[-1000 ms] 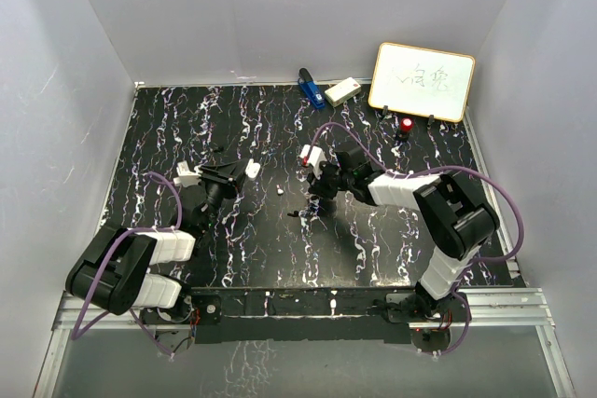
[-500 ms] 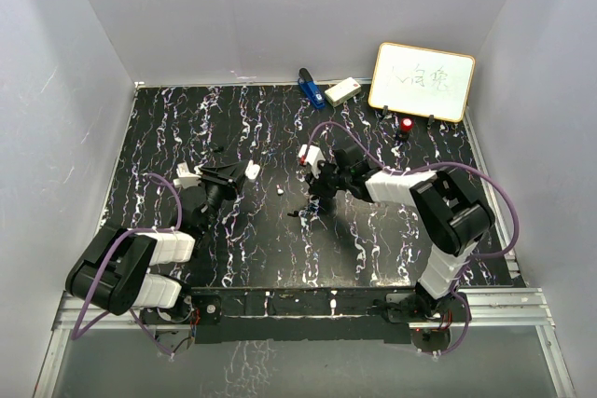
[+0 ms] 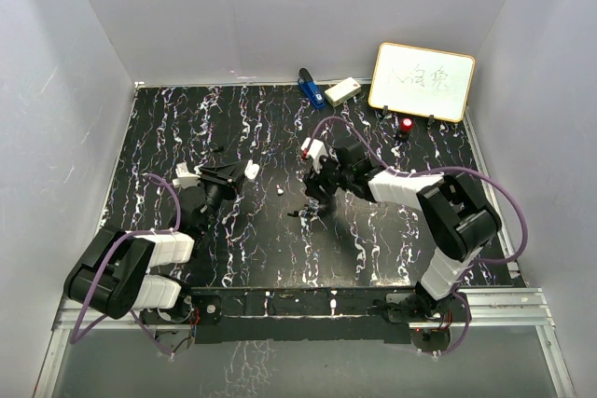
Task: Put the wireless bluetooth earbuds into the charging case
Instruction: Adjust the earbud at the center of the board, then pick up the earbud from the center of the board.
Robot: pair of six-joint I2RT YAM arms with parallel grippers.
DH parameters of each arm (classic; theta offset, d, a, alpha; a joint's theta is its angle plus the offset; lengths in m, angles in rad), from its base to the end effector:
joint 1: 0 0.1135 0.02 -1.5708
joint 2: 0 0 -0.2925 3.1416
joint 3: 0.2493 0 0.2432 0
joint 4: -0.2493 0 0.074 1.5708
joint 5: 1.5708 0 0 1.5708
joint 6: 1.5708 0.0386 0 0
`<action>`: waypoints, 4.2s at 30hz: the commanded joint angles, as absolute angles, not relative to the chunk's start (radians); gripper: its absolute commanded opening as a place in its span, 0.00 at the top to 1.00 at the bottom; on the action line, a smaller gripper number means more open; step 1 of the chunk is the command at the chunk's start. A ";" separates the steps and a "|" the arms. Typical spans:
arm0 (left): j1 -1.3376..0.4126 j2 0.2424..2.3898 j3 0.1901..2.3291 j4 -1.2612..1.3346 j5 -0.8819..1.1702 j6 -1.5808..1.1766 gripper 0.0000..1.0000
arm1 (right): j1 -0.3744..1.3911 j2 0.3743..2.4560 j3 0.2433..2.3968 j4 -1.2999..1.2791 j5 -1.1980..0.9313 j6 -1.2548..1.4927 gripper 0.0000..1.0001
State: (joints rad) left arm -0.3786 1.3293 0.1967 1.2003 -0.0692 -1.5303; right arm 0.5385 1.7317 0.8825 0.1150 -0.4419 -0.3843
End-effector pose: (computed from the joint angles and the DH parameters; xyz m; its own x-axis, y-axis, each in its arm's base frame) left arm 0.2023 -0.0776 0.2172 -0.3018 -0.9527 -0.0357 0.0751 0.0136 -0.9971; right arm 0.2907 0.1929 0.1920 -0.2572 -0.5484 -0.7956 -0.8981 0.4397 -0.0127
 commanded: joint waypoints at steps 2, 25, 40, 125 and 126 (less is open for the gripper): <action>-0.373 1.283 0.198 1.211 -0.080 -1.531 1.00 | 0.540 1.607 0.955 0.239 -0.344 -0.170 0.41; -0.373 1.306 0.228 1.183 -0.057 -1.526 1.00 | 0.568 1.674 1.204 -0.142 -0.170 0.320 0.02; -0.374 1.304 0.221 1.195 -0.061 -1.534 1.00 | 0.586 1.735 1.266 -0.181 -0.165 0.411 0.02; -0.372 1.328 0.198 1.235 -0.058 -1.551 1.00 | 0.773 1.976 1.426 -0.647 0.307 0.471 0.59; -0.373 1.328 0.198 1.237 -0.058 -1.551 1.00 | 0.772 1.976 1.427 -0.649 0.308 0.471 0.59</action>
